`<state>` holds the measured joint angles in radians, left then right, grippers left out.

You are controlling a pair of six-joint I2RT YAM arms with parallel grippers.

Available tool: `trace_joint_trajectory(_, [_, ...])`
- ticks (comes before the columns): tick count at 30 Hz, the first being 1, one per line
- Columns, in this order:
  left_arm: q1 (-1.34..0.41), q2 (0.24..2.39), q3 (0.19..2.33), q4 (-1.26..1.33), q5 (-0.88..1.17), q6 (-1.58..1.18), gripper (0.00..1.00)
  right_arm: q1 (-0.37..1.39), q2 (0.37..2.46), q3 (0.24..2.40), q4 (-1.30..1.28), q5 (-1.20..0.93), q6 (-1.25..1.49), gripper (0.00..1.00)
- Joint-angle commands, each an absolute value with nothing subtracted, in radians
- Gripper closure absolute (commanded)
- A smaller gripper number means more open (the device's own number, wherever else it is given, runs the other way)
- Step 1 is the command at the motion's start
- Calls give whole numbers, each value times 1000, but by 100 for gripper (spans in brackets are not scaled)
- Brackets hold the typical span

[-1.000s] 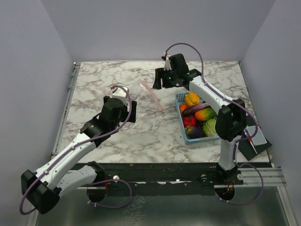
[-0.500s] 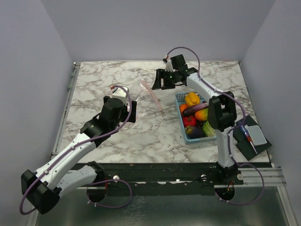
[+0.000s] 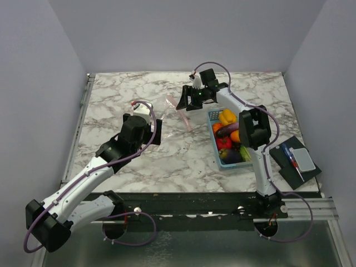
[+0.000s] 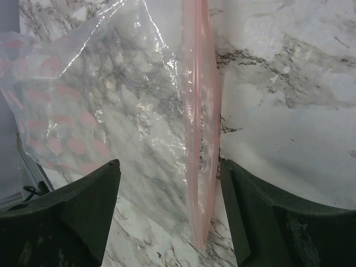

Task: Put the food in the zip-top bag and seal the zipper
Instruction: Pick up the zipper food storage bag at the center of the board.

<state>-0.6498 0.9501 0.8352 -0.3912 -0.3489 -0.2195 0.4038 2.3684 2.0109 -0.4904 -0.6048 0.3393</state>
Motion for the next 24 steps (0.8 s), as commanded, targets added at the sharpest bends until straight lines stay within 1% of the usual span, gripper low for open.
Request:
trace_joint_trajectory(1, [-649, 954, 836, -391, -347, -212, 1, 394, 2411, 2016, -435, -750, 371, 22])
trace_joint_trajectory(9, [-649, 953, 837, -391, -345, -212, 1, 393, 2426, 1961, -355, -854, 406, 24])
trace_joint_trajectory(14, [-649, 951, 836, -390, -346, -211, 1, 394, 2433, 1944, -339, -856, 413, 24])
trace_joint_trajectory(18, [-649, 951, 836, -393, -347, -212, 1, 392, 2397, 1886, -277, -821, 437, 25])
trace_joint_trajectory(22, [-648, 951, 836, -393, -348, -212, 1, 389, 2385, 1884, -307, -712, 435, 25])
trace_joint_trajectory(24, [-649, 949, 837, -393, -348, -212, 1, 387, 2370, 1866, -298, -690, 433, 25])
